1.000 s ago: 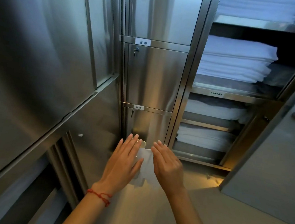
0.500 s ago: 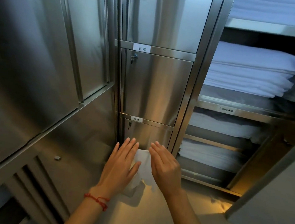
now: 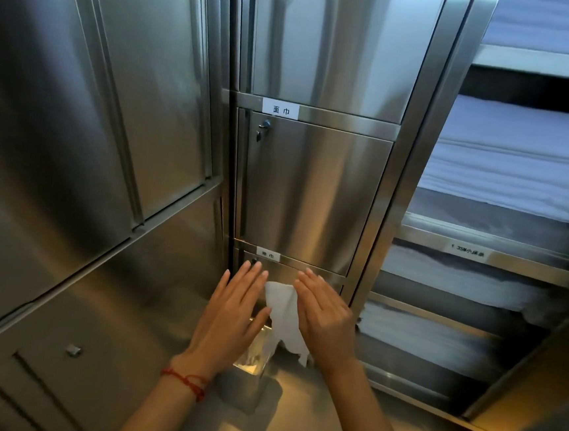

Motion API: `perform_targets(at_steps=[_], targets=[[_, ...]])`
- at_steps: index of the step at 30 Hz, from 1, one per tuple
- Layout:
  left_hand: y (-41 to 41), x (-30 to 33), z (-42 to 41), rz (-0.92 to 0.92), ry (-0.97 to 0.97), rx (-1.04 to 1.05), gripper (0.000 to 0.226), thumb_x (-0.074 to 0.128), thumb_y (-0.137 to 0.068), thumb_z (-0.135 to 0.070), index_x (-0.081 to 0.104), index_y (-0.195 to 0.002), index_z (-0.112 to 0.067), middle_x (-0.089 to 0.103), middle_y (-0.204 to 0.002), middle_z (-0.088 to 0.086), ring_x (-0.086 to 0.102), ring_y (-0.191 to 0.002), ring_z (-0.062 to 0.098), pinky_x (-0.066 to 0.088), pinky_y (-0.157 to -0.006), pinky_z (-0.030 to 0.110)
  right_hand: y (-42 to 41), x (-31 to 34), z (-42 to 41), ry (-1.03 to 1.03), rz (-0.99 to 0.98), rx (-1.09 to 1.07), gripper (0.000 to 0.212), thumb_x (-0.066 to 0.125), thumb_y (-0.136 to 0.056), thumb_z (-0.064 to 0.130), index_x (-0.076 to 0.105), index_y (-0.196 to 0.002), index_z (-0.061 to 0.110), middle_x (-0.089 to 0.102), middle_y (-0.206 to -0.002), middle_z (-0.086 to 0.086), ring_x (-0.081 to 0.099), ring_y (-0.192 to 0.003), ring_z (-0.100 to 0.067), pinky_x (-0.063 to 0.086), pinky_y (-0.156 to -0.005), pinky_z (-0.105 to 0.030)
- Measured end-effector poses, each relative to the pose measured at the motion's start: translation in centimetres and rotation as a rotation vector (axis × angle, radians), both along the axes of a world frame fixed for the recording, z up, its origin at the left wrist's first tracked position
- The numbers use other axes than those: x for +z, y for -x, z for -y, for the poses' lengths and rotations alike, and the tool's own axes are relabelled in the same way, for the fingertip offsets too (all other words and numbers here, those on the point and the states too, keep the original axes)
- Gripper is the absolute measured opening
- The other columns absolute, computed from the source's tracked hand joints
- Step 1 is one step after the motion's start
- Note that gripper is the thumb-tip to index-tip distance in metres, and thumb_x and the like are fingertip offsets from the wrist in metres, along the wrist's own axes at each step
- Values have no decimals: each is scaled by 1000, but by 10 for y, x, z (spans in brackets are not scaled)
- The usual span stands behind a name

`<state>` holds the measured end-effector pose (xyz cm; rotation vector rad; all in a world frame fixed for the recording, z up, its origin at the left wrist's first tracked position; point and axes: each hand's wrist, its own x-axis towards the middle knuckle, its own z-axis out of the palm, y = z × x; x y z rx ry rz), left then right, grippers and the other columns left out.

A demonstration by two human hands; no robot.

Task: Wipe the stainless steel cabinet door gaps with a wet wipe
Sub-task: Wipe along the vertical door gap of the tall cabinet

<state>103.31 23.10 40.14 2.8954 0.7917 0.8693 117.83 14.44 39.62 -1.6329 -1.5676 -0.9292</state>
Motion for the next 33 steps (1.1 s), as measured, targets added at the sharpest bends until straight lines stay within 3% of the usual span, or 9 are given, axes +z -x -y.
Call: perform_targets(at_steps=[3,7,12,15,17,19,23,26,33], targets=[[-14,-4,-22,11,49,-6,49,44,-96,-36,48,-132,-3,44,-140,13,38,-131,33,20,-104,54,-15,-2,-23,-5,-8,-1,40,90,-54,2,74,-90,-1,73,-93,-15,71,-89,-25,50,-84,-35],[-35,-3,-56,25,90,-34,74,8,-95,-57,41,-137,-6,38,-144,9,23,-135,25,13,-108,50,-32,-4,-58,6,2,0,39,89,-57,3,74,-93,0,73,-96,-14,70,-92,-24,51,-85,-35],[-57,6,-109,13,84,-45,75,6,-96,-54,50,-131,-4,49,-137,13,32,-130,23,23,-103,52,-51,3,-107,3,-4,-9,45,92,-51,6,74,-92,0,73,-94,-14,71,-90,-24,51,-83,-34],[-67,11,-142,17,34,-49,63,19,-99,-47,54,-128,-4,53,-133,13,39,-127,25,28,-100,52,-60,8,-138,-9,7,-15,42,91,-52,5,74,-91,1,73,-93,-14,71,-89,-24,51,-83,-33],[-74,11,-166,45,10,-55,48,43,-95,-37,52,-129,-5,51,-135,12,42,-127,27,27,-101,52,-66,12,-159,-25,9,-19,42,91,-52,6,74,-90,1,73,-92,-13,71,-89,-24,51,-83,-33],[-81,11,-188,67,32,-58,51,55,-89,-32,49,-132,-6,48,-138,11,37,-130,26,23,-103,52,-71,15,-179,-38,8,-20,42,91,-52,7,74,-90,0,73,-92,-13,71,-88,-24,51,-82,-33],[-89,16,-221,41,38,-61,53,35,-96,-43,50,-131,-6,49,-137,11,36,-129,24,25,-102,51,-80,19,-215,-65,10,-21,43,91,-51,9,75,-89,1,73,-91,-12,71,-87,-23,51,-81,-32],[-94,22,-240,45,67,-69,71,12,-96,-55,48,-133,-6,47,-139,10,32,-131,23,23,-104,50,-85,23,-237,-72,4,-23,42,91,-52,10,75,-90,1,73,-92,-12,71,-87,-24,52,-80,-32],[-102,30,-277,86,77,-41,78,6,-94,-60,47,-134,-6,43,-141,10,30,-132,24,20,-106,52,-95,32,-277,-74,1,1,44,93,-50,12,75,-89,1,73,-91,-12,71,-85,-24,55,-76,-34]])
